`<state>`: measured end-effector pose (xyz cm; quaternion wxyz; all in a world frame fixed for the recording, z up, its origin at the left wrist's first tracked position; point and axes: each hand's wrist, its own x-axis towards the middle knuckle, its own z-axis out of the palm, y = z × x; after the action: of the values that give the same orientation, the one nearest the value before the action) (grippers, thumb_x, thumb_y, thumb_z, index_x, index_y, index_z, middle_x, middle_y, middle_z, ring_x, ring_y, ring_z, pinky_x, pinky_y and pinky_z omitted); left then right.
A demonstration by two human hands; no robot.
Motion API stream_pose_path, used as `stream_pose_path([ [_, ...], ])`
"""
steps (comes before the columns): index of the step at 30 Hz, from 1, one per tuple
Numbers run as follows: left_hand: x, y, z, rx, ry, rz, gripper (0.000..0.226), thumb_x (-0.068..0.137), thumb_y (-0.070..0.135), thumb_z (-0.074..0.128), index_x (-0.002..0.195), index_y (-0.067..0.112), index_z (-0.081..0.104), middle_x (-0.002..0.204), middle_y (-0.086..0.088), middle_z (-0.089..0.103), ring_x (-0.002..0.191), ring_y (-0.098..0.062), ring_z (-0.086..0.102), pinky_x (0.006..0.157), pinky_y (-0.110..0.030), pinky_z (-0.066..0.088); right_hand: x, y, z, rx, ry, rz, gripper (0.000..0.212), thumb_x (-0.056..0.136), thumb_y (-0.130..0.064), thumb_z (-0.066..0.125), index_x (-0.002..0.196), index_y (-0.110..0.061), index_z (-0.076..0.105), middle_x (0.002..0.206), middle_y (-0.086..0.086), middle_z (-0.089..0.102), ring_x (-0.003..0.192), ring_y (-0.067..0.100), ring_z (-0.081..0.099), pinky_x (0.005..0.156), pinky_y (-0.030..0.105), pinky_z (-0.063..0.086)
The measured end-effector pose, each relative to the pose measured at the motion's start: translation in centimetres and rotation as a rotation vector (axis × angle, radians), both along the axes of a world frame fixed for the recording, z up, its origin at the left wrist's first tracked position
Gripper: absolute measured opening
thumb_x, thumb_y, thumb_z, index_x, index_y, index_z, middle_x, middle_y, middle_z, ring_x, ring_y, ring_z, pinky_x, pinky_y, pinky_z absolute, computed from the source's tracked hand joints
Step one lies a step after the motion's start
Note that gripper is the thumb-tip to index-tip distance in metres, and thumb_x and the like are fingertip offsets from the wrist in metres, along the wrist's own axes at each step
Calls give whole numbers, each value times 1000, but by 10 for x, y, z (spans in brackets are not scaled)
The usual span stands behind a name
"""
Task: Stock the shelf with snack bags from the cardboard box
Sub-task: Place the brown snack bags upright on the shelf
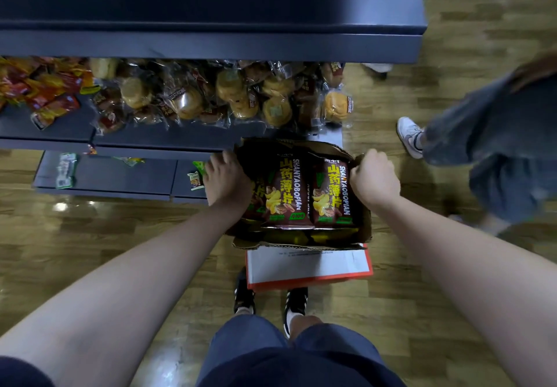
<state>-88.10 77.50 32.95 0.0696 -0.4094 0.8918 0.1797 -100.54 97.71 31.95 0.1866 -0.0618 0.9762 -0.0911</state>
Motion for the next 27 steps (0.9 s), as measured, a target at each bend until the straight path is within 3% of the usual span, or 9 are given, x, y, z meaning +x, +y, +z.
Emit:
stream_pose_path([
  [3, -3, 15, 2, -66, 64, -158, 39, 90, 9, 41, 128, 8, 39, 132, -16, 38, 124, -33, 34, 103, -44, 32, 7, -18, 1, -29, 44, 143, 29, 95, -21, 46, 115, -1, 51, 119, 20, 49, 112, 38, 47, 85, 44, 43],
  [7, -12, 28, 1, 116, -33, -209, 42, 92, 22, 47, 130, 5, 39, 133, -17, 39, 124, -34, 36, 100, -43, 35, 18, -49, -5, -238, -112, 182, 31, 94, -24, 44, 110, 1, 55, 114, 24, 55, 107, 39, 53, 77, 36, 42],
  [10, -13, 31, -4, 109, -98, -187, 49, 91, 15, 51, 134, 4, 32, 136, -18, 32, 126, -35, 32, 102, -41, 34, 37, -73, -6, -317, -240, 100, 47, 95, -35, 50, 123, 2, 43, 123, 24, 54, 115, 38, 51, 85, 37, 41],
  [13, -11, 30, -12, 148, -120, -126, 58, 89, 4, 52, 139, 7, 22, 139, -19, 25, 130, -36, 27, 104, -42, 33, 58, -94, -10, -298, -265, 31, 72, 92, -46, 53, 140, 0, 26, 138, 24, 40, 127, 41, 40, 100, 42, 35],
  [16, -9, 24, -18, 253, -205, -141, 88, 84, 4, 63, 148, 14, 4, 145, -20, 18, 135, -36, 22, 107, -44, 31, 69, -105, -18, -217, -267, 32, 96, 88, -55, 54, 150, -2, 3, 145, 22, 29, 131, 41, 32, 104, 48, 32],
  [19, -10, 19, -22, 322, -271, -186, 96, 87, 10, 60, 150, 18, -12, 150, -22, 10, 138, -37, 17, 108, -46, 29, 69, -107, -22, -142, -286, 42, 107, 83, -59, 57, 151, -7, -6, 147, 20, 23, 133, 39, 27, 103, 50, 33],
  [23, -13, 21, -28, 269, -359, -229, 107, 84, 22, 65, 147, 17, -20, 151, -23, 5, 139, -38, 15, 108, -45, 30, 65, -105, -22, -129, -309, 50, 106, 82, -55, 62, 152, -11, -4, 149, 19, 20, 134, 39, 26, 102, 48, 35],
  [27, -17, 25, -33, 179, -390, -241, 102, 86, 32, 60, 147, 15, -21, 150, -23, 9, 136, -37, 22, 105, -44, 34, 55, -97, -17, -154, -335, 51, 95, 84, -46, 63, 152, -18, 3, 149, 20, 22, 132, 41, 35, 100, 46, 38],
])
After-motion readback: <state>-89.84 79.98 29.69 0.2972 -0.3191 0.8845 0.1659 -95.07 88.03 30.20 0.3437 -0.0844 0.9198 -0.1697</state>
